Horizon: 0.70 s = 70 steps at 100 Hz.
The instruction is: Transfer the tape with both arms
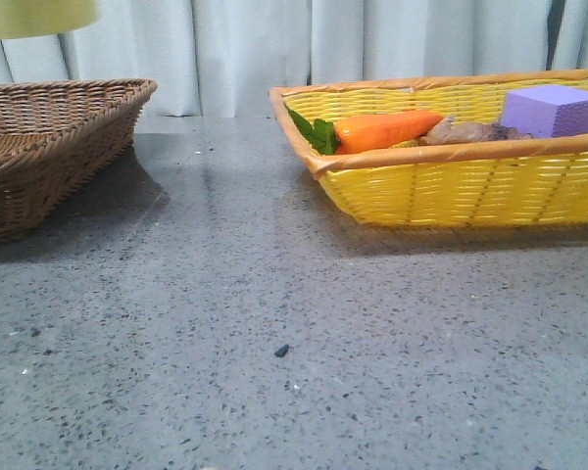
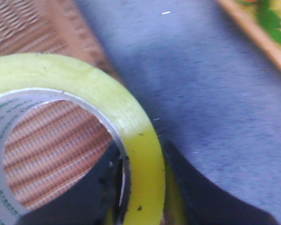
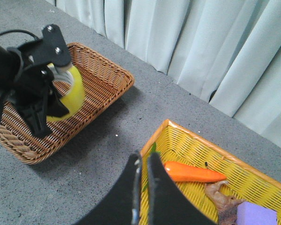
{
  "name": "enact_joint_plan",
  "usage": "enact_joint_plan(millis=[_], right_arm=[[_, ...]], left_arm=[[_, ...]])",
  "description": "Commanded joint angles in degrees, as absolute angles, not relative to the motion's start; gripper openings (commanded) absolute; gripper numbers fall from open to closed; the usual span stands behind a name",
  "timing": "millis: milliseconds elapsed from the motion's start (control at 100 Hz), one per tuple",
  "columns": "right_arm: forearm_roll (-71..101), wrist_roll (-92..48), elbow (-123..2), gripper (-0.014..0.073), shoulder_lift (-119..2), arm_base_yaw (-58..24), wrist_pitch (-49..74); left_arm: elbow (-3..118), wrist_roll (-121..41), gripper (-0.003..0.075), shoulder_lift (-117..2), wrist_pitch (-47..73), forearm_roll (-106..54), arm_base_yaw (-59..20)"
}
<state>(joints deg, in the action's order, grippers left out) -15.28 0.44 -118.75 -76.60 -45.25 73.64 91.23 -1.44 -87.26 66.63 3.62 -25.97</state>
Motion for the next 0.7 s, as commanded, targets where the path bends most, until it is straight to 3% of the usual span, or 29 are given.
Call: enact_joint_plan(millis=[0, 200, 390, 690], right_arm=[[-16.88, 0.33, -120.23, -0.0074, -75.07, -45.03, 74.65], [-16.88, 0.33, -120.23, -0.0074, -75.07, -45.03, 74.29], [-16.88, 0.33, -120.23, -0.0074, -75.07, -45.03, 74.19], [-16.88, 0.33, -120.23, -0.0074, -75.07, -45.03, 74.19]], left_arm=[[91.38, -0.78, -0.0021, -84.82, 63.79, 4.13, -22.71], [85.52, -0.78, -0.0021, -85.42, 61.71, 3.36, -18.34], [79.37, -0.78, -0.0021, -85.42, 53.22, 2.11, -18.24], [77.3, -0.78, -0.0013, -87.3, 50.74, 0.34, -18.24]])
